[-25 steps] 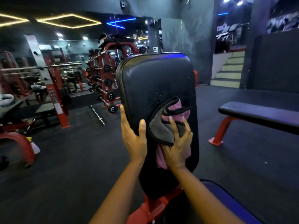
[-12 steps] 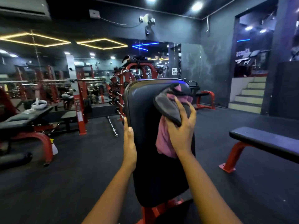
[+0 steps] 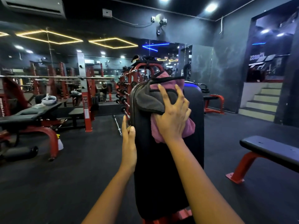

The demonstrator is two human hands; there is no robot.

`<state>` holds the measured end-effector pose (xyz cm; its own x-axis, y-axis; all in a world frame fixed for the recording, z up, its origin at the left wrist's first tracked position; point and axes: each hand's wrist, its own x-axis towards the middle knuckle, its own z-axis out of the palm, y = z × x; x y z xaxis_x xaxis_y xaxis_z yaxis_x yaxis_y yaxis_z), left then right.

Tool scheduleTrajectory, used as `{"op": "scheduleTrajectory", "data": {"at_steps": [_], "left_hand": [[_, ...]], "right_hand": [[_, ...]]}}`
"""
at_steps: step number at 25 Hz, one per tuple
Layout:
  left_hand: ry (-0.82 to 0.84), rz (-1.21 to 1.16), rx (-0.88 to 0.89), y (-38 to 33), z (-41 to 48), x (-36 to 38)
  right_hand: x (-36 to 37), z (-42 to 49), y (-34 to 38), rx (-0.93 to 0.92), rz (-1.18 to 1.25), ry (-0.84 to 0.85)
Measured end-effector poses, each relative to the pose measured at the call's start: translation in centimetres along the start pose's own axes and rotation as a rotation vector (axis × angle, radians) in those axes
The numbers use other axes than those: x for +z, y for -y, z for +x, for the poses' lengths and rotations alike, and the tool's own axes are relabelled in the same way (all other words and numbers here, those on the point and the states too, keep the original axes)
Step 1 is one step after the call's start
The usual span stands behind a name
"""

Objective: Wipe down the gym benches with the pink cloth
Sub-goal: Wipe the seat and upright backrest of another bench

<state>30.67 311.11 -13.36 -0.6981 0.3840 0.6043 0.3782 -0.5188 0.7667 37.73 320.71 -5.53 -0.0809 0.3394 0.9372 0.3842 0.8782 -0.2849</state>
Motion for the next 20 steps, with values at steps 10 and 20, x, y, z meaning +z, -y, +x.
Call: {"op": "scheduleTrajectory", "data": {"at_steps": [10, 20], "left_hand": [[0.066, 0.175, 0.027, -2.1, 1.3, 1.3], [0.156, 0.103, 0.030, -2.3, 1.1, 0.5]], "right_hand": [[-1.1, 3.0, -8.2, 0.631, 0.134, -0.053], [-0.4, -9.5, 0.6, 0.392, 0.094, 0.008]]}}
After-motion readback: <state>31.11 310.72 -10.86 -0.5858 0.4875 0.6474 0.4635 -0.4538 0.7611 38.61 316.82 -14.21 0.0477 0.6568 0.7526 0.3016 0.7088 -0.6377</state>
